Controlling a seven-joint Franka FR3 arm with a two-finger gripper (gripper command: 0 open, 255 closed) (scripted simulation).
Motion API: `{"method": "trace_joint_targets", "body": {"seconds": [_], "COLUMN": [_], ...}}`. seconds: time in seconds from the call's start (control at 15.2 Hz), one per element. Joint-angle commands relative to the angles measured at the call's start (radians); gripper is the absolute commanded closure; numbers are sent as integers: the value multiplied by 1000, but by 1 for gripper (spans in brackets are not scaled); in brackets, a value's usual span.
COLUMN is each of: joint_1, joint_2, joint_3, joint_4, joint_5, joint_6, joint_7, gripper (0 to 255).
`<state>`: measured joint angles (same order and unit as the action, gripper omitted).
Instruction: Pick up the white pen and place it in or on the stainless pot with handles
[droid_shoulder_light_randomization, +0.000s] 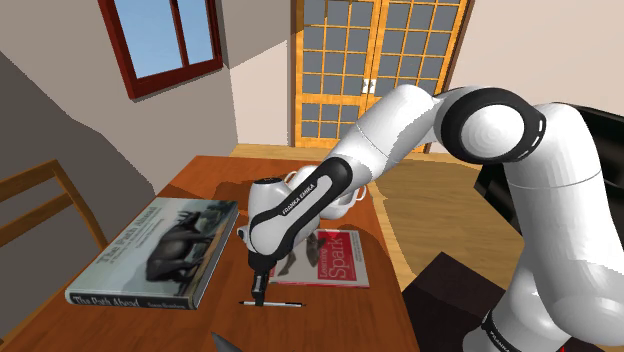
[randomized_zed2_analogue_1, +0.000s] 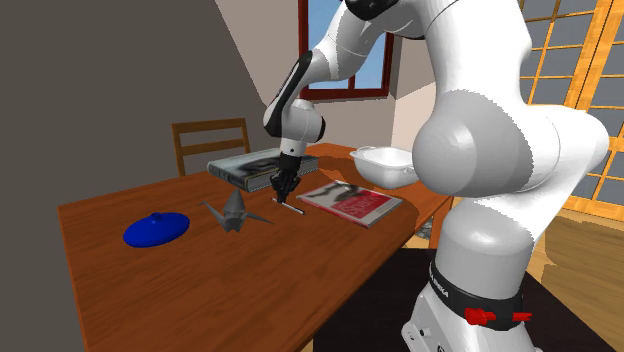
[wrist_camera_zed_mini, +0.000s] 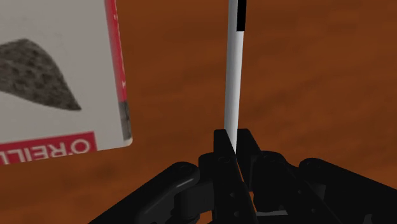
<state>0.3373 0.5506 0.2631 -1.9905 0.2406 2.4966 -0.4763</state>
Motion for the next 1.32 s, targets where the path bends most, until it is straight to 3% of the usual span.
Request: {"method": "trace_joint_targets", "body": {"seconds": [0.0, 1.25], "joint_1": [-1, -18], "joint_2": [-11, -198], "joint_3": [1, 12], "joint_4": [-2, 11], "joint_5": [1, 9], "joint_6": [-9, -203], "joint_7": [2, 41], "gripper": [255, 255]}}
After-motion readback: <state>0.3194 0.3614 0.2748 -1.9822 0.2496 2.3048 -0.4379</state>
